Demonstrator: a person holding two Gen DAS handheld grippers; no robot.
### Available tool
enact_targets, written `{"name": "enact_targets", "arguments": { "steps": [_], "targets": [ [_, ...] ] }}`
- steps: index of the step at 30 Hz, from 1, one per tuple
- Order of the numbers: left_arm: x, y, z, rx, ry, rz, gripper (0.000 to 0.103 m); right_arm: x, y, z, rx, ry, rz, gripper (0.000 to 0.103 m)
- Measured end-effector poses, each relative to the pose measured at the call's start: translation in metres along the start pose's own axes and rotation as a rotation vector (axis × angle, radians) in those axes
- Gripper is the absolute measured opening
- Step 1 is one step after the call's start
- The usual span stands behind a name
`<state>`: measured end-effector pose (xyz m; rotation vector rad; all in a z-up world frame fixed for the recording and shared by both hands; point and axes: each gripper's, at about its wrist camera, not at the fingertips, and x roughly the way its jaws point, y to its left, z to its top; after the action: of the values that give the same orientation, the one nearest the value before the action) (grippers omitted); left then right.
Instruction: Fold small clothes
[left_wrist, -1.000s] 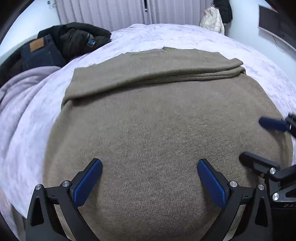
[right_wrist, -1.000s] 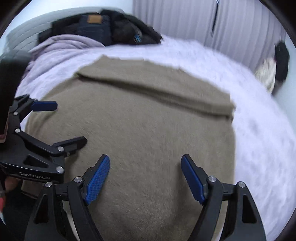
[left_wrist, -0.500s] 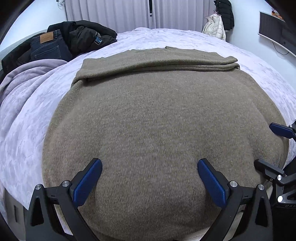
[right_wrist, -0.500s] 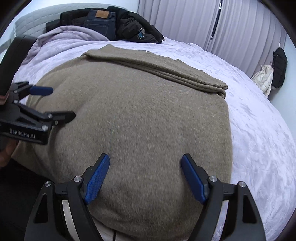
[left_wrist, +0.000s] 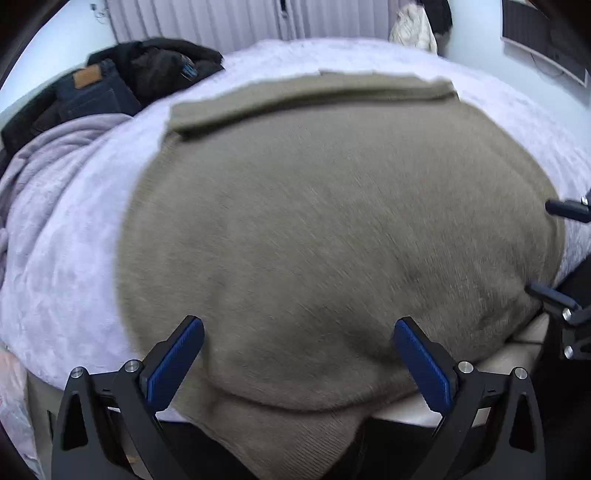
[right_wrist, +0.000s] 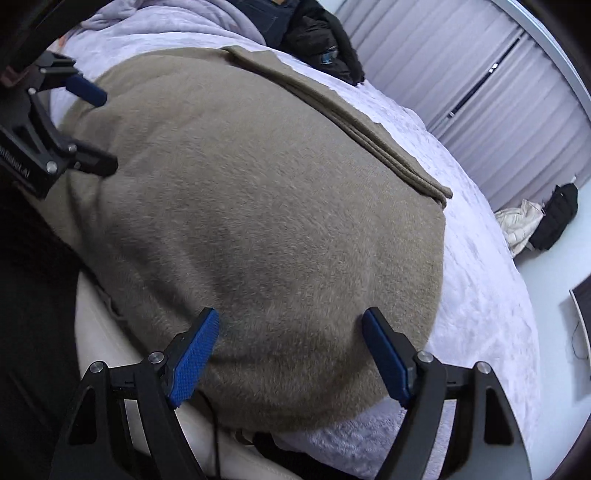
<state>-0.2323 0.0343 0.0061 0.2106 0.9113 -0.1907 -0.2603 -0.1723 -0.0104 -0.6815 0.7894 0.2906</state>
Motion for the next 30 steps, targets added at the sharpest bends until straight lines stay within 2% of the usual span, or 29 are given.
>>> {"name": "enact_targets", "arguments": {
  "steps": [2, 5, 6, 8, 9, 10, 11, 13, 16, 19, 21, 24, 27, 28, 30],
  "targets": [
    [-0.002, 0.017, 0.015, -0.074, -0.030, 0.015, 0.103, -0.012, -0.003, 0.010, 0.022, -0.058, 0.028, 0.082],
    [0.005, 0.033, 0.037, -0.209, -0.033, -0.065, 0.103, -0.017, -0.011, 0.035, 0.092, -0.127, 0.013, 0.082],
    [0.010, 0.031, 0.042, -0.218, -0.023, -0.080, 0.103, -0.015, -0.015, 0.044, 0.129, -0.145, 0.024, 0.082],
    [0.027, 0.017, 0.046, -0.163, 0.034, -0.067, 0.103, 0.000, -0.020, 0.058, 0.202, -0.140, 0.048, 0.082],
    [0.037, 0.009, 0.044, -0.108, 0.066, -0.013, 0.103, 0.012, -0.019, 0.062, 0.224, -0.111, 0.063, 0.082],
    [0.036, 0.004, 0.040, -0.077, 0.044, 0.014, 0.103, 0.023, -0.018, 0.063, 0.232, -0.076, 0.075, 0.082],
    [0.031, 0.004, 0.034, -0.064, 0.018, 0.012, 0.103, 0.031, -0.018, 0.060, 0.249, -0.068, 0.097, 0.082],
    [0.027, 0.013, 0.022, -0.072, 0.054, -0.038, 0.103, 0.026, -0.022, 0.050, 0.272, -0.102, 0.117, 0.082],
    [0.018, 0.035, -0.002, -0.086, 0.098, -0.083, 0.103, 0.015, -0.025, 0.027, 0.215, -0.070, 0.127, 0.082],
    [-0.005, 0.066, -0.013, -0.119, 0.023, -0.096, 0.103, -0.003, -0.034, 0.000, 0.210, -0.046, 0.111, 0.082],
    [-0.008, 0.090, -0.008, -0.185, 0.003, -0.125, 0.103, -0.013, -0.053, -0.015, 0.270, -0.066, 0.128, 0.082],
    [0.008, 0.116, -0.003, -0.288, 0.057, -0.199, 0.103, -0.010, -0.091, -0.028, 0.423, -0.078, 0.132, 0.083],
    [0.024, 0.124, -0.011, -0.286, 0.092, -0.206, 0.103, 0.003, -0.119, -0.042, 0.575, -0.042, 0.236, 0.082],
    [0.024, 0.122, -0.014, -0.272, 0.080, -0.211, 0.103, 0.006, -0.121, -0.046, 0.581, -0.036, 0.263, 0.082],
    [0.019, 0.118, -0.016, -0.239, 0.042, -0.229, 0.103, 0.007, -0.116, -0.052, 0.542, -0.047, 0.263, 0.082]
  ]
}}
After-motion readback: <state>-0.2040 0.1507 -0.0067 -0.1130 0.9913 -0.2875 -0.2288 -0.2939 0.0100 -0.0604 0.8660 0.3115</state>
